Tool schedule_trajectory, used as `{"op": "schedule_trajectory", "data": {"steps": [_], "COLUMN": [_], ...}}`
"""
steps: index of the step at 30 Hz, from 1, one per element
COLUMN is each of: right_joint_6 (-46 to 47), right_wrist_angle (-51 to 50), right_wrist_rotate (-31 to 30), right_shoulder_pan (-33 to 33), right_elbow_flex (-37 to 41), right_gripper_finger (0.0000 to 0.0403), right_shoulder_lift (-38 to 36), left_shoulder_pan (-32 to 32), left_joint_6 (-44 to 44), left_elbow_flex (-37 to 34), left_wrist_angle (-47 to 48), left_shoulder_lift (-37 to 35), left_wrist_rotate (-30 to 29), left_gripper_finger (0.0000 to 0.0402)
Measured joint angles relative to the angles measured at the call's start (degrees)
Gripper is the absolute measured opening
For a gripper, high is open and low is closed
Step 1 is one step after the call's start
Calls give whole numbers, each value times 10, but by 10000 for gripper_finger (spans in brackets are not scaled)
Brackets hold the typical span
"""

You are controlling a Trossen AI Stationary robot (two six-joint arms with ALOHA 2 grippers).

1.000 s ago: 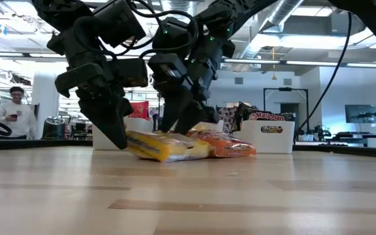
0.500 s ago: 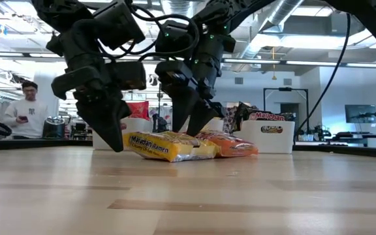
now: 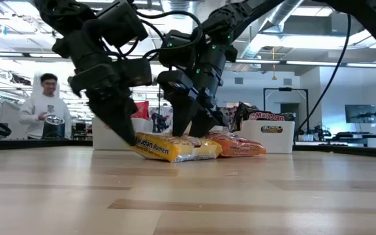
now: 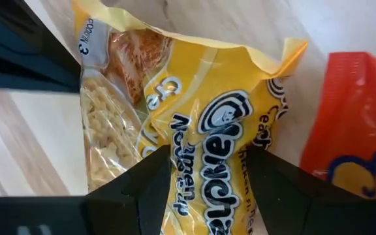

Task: Sort Maruchan noodles
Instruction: Put the yellow noodle pack into the middle white bin

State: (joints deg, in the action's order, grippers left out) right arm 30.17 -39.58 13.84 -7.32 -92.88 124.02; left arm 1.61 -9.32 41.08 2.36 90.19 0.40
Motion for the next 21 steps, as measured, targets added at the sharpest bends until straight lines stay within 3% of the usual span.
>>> {"op": "schedule_trajectory", "data": {"steps": [9,21], "right_joint_6": [58,82], "right_wrist_angle": [53,69], "right_wrist_rotate": [27,63], "right_shoulder_pan": [6,14], "right_elbow_flex": [21,17], "right_gripper_finger": [206,24], "right_shoulder_lift": [14,30], "left_shoulder_pan": [-19,-19], "left_joint_6": [-15,-40], "left_elbow_flex": [-2,1], "left_wrist_angle": [-32,-46], "left_shoulder_lift": [0,-2], "left_wrist_rotate": [5,19], "left_gripper_finger": [0,0]}}
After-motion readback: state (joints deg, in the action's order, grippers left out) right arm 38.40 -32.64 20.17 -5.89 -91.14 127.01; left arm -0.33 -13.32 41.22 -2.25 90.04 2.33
